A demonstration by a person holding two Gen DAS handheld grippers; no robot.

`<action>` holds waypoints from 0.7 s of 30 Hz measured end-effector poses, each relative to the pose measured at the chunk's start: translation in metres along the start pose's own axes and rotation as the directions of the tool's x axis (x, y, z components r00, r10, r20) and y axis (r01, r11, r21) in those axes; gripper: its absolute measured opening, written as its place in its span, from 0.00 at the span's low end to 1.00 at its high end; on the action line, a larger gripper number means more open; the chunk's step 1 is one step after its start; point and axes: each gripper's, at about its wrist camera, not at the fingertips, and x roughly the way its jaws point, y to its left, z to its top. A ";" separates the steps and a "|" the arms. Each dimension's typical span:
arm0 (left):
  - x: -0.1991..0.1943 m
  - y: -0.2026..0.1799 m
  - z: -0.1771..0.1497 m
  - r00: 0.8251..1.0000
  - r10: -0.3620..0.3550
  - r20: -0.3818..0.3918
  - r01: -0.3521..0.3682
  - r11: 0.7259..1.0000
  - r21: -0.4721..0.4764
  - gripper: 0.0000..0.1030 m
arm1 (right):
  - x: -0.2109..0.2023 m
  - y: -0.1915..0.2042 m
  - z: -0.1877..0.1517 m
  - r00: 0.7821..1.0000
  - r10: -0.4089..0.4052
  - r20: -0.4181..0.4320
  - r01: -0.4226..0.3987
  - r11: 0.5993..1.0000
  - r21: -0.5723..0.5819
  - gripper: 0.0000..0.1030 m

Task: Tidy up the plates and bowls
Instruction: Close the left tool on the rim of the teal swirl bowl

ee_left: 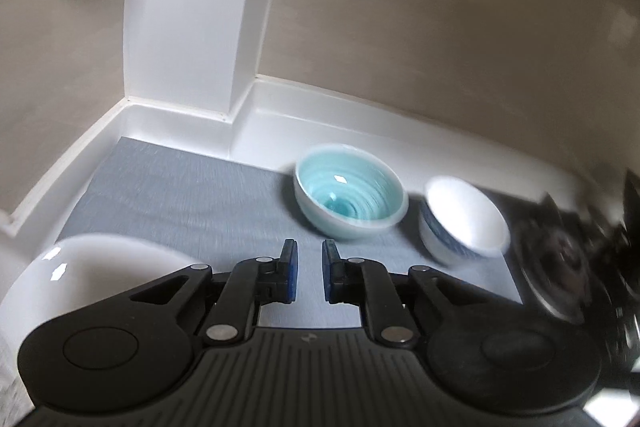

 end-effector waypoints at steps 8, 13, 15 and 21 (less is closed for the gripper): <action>0.068 0.015 0.027 1.000 -0.014 -0.019 0.012 0.994 -0.109 0.15 | -0.023 -0.001 -0.010 0.996 -0.084 0.042 0.082 0.996 0.047 0.22; 0.092 0.016 0.038 0.999 -0.022 -0.040 0.015 0.989 -0.146 0.19 | -0.034 -0.006 -0.016 0.990 -0.131 0.061 0.125 0.988 0.092 0.22; 0.098 0.015 0.042 0.999 -0.020 -0.050 0.013 0.990 -0.140 0.21 | -0.037 -0.007 -0.016 0.987 -0.144 0.071 0.136 0.985 0.108 0.22; 0.114 0.013 0.046 0.994 -0.004 -0.109 -0.010 0.992 -0.124 0.21 | -0.037 -0.005 -0.014 0.985 -0.148 0.086 0.136 0.982 0.133 0.22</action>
